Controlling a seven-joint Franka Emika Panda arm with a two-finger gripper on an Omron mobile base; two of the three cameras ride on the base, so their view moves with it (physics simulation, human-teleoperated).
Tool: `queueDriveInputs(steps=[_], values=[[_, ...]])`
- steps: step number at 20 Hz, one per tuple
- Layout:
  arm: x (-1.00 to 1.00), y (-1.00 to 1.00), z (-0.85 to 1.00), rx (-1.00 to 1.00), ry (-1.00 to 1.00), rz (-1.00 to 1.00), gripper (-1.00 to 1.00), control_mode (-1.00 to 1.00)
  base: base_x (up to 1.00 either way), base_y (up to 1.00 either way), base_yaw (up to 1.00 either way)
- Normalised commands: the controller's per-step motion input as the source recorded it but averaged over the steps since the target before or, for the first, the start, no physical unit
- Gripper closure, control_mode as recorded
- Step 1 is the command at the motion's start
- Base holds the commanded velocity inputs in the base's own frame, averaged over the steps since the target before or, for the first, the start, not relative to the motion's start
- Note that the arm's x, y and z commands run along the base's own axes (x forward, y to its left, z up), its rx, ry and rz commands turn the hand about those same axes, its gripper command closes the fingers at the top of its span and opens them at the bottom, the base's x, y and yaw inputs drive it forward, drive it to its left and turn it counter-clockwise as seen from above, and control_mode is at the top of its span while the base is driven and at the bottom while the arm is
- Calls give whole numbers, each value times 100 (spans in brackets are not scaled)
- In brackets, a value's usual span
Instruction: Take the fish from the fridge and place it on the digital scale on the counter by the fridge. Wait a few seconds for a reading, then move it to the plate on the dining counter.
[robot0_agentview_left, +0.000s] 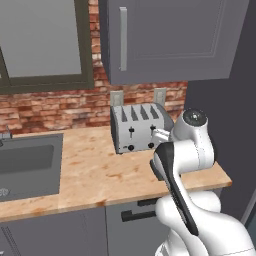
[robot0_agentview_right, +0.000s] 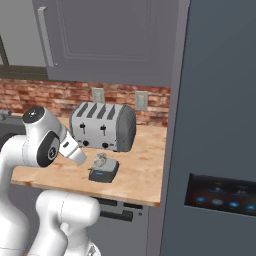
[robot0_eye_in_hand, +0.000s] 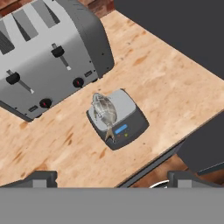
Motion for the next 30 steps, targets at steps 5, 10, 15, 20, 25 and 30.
queueDriveInputs(steps=[5,10,15,20,25,30], values=[[0,0,0,0,0,0,-100,-100,0,0,0],[0,0,0,0,0,0,-100,-100,0,0,0],[0,0,0,0,0,0,-100,-100,0,0,0],[0,0,0,0,0,0,-100,-100,0,0,0],[0,0,0,0,0,0,-100,-100,0,0,0],[0,0,0,0,0,0,-100,-100,0,0,0]])
